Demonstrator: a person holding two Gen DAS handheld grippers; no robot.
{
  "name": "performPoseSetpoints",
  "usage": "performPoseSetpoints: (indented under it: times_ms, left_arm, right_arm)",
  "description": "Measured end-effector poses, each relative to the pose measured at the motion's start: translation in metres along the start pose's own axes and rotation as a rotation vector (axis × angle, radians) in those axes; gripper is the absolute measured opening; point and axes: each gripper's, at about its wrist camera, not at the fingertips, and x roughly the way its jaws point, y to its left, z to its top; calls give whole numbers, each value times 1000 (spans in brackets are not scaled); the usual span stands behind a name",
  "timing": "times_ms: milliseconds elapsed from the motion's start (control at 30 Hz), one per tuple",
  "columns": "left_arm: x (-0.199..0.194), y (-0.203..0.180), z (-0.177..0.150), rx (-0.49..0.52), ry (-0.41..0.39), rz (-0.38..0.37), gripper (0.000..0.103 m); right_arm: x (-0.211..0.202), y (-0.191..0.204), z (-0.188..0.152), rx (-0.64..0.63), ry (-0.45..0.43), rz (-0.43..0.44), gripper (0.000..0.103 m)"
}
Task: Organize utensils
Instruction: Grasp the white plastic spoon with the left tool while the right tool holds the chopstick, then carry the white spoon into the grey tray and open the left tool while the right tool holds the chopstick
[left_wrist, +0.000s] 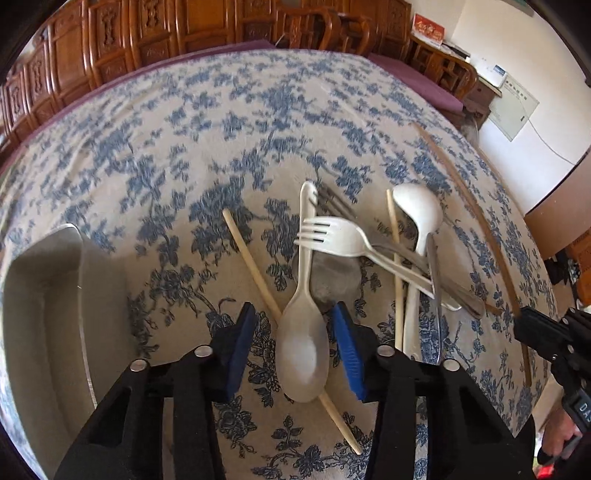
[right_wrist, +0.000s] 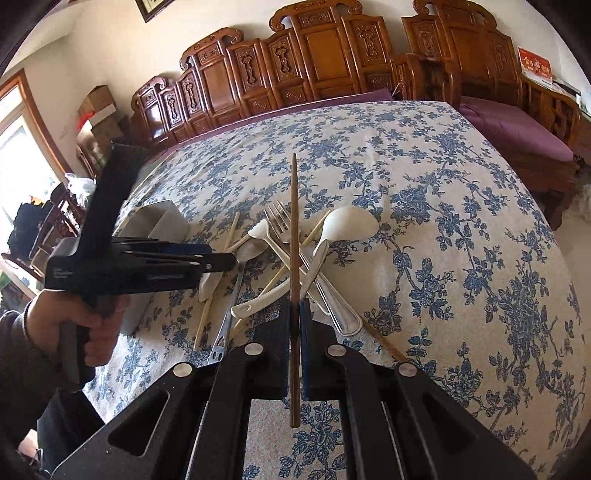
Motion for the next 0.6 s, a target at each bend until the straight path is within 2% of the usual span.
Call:
performPoseSetpoints:
  times_ms: [33, 100, 367, 533, 600]
  left_arm:
    - [3, 0, -1, 2, 12, 0, 36]
    - [3, 0, -4, 5, 20, 0, 28]
    - [-22, 7, -13, -3, -26, 9, 27]
    - [-47, 12, -18, 5, -74, 45, 26]
    - [-58, 18, -17, -4, -92, 60, 21]
  right_arm:
    - [0, 1, 0, 0, 0, 1, 6]
    - [0, 2, 0, -2, 1, 2, 6]
    - [-5, 10, 2, -16, -6, 0, 6]
    - [-11, 21, 4, -35, -14, 0, 6]
    - [-14, 25, 5, -41, -19, 2, 6]
